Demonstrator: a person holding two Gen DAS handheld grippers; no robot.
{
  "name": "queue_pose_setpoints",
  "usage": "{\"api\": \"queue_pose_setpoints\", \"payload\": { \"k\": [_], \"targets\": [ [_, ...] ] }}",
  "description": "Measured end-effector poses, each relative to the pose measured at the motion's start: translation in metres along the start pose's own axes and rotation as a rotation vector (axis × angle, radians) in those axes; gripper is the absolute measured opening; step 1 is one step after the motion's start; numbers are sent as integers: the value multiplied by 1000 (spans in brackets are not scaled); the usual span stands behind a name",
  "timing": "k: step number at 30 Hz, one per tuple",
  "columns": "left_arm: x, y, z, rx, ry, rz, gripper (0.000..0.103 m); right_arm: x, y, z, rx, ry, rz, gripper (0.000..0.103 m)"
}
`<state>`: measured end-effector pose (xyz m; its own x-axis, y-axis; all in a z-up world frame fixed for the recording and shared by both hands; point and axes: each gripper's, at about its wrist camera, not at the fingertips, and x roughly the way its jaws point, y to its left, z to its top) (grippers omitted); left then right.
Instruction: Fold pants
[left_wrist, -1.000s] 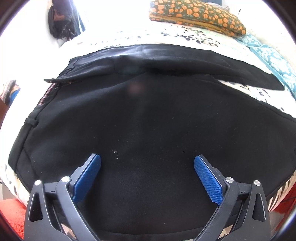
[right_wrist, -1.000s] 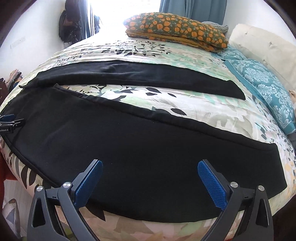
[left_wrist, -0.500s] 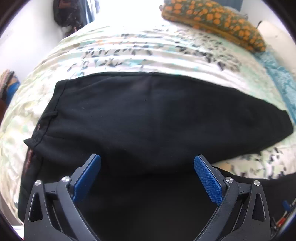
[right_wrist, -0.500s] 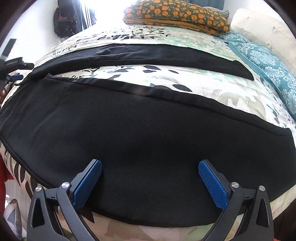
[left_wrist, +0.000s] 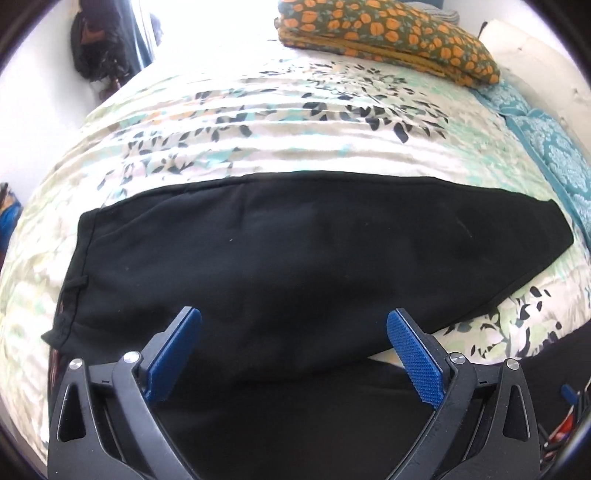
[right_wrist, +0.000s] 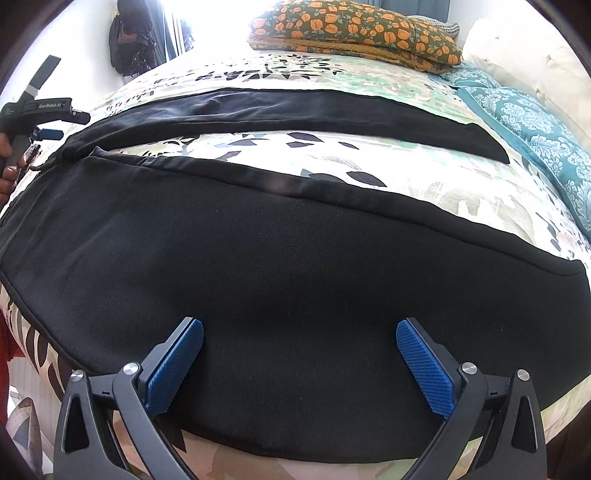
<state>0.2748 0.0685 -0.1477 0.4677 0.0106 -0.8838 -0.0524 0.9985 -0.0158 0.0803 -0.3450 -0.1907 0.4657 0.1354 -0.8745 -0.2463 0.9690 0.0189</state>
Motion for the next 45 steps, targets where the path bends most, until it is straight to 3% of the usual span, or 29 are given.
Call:
{"api": "queue_pose_setpoints", "payload": {
  "k": [2,4,5,6,8,10,12,17,19,21,22,23,25,28,30,35,37,41,43,45],
  "targets": [
    [27,2,11,-26,42,19,101,1,-1,1,0,0,4,103],
    [70,11,16,-67,155,123,103,1,-1,2,-1,0,2,103],
    [83,17,16,-91,173,128,103,2,-1,2,-2,-1,1,103],
    [78,18,18,-112,119,127,103,2,-1,2,-2,-1,0,103],
    [74,16,28,-128,123,164,102,1,-1,2,-2,-1,1,103],
    [58,9,32,-149,89,105,101,1,-1,2,-4,1,3,103],
    [39,-11,33,-103,26,28,101,2,-2,3,-5,5,6,103],
    [43,-85,39,72,54,-140,101,3,-2,5,-6,13,9,103],
    [59,-114,39,136,71,-129,101,4,-2,6,-6,14,9,103],
    [88,-134,35,184,159,-65,101,4,-2,6,-7,13,9,103],
    [96,-141,32,196,162,-19,103,4,-2,6,-8,13,10,103],
    [93,-144,34,194,117,-6,103,4,-2,6,-10,13,12,103],
    [90,-144,44,159,130,-22,101,4,-2,6,-12,14,16,103],
    [63,-128,48,75,81,-92,101,4,-2,6,-15,14,15,103],
    [44,-112,43,72,55,-91,101,5,-2,6,-17,14,14,103],
    [7,-32,11,-10,-23,42,101,4,0,5,-13,12,4,103],
    [9,5,2,-74,-9,72,101,5,0,5,-10,8,-3,103],
    [32,57,-10,-135,101,148,101,5,2,5,5,0,-21,103],
    [9,71,-19,-193,30,155,101,6,2,5,13,-5,-27,103],
    [-24,75,-33,-242,-42,74,101,5,1,5,17,-9,-29,103]
  ]
}}
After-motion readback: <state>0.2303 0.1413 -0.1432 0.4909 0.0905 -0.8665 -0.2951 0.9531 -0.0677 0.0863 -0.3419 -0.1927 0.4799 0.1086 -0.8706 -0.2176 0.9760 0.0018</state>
